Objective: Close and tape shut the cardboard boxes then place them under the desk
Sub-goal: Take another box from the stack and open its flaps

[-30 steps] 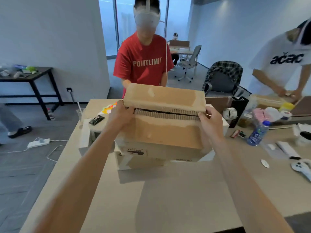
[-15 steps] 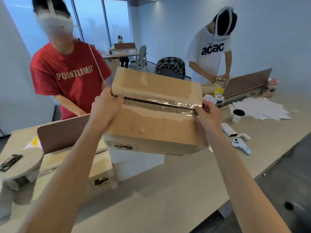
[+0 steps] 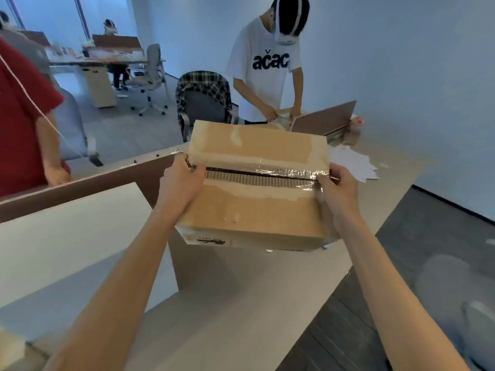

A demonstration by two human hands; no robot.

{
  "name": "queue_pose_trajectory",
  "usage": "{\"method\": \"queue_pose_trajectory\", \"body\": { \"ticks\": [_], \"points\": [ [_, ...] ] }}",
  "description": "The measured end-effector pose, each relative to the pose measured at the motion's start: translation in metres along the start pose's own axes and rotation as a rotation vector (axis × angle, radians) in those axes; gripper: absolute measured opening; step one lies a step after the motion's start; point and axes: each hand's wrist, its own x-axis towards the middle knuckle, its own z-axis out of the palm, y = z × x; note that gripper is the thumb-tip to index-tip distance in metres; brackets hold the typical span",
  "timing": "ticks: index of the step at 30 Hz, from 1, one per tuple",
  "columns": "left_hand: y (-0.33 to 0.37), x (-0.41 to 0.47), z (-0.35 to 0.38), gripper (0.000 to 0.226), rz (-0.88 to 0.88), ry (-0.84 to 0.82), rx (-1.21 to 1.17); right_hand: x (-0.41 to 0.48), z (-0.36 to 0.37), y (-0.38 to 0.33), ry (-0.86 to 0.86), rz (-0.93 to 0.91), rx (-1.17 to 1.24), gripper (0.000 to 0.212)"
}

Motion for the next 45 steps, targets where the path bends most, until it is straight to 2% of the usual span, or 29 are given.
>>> {"method": "queue_pose_trajectory", "body": {
  "ticks": [6,9,14,19,26,28,31,34,39,42,45],
  "points": [
    [-0.007,0.025,0.053,0.038,0.052,-0.157,-0.024,0.030,-0.014,0.032,0.058,0.058,-0.106,0.025],
    [-0.035,0.022,0.069,0.029,-0.005,-0.189,0.018,0.040,-0.005,0.055,-0.023,0.104,-0.147,0.024],
    [-0.085,-0.012,0.092,0.034,-0.208,-0.246,0.108,0.042,0.017,0.100,-0.195,0.183,-0.192,0.023],
    [-0.109,-0.057,0.114,0.045,-0.392,-0.144,0.148,0.045,0.032,0.140,-0.432,0.203,-0.203,0.013],
    [-0.113,-0.137,0.148,0.037,-0.664,0.006,0.135,0.038,0.019,0.200,-0.742,0.304,-0.183,0.023],
    [-0.116,-0.156,0.153,0.045,-0.766,0.031,0.116,0.031,0.012,0.207,-0.833,0.304,-0.189,0.029],
    [-0.121,-0.178,0.155,0.050,-0.857,0.086,-0.049,0.026,0.004,0.207,-0.973,0.303,-0.192,0.029],
    [-0.115,-0.190,0.151,0.065,-0.912,0.155,-0.179,0.033,0.004,0.203,-1.055,0.254,-0.220,0.030],
    [-0.106,-0.203,0.142,0.084,-0.891,0.095,-0.151,0.032,-0.008,0.190,-1.170,0.188,-0.362,0.017],
    [-0.098,-0.211,0.140,0.070,-0.824,0.130,-0.266,0.031,-0.018,0.185,-1.191,0.137,-0.294,0.015],
    [-0.093,-0.219,0.133,0.057,-0.737,0.215,-0.409,0.035,-0.031,0.186,-1.127,0.260,-0.173,0.018]
  ]
}}
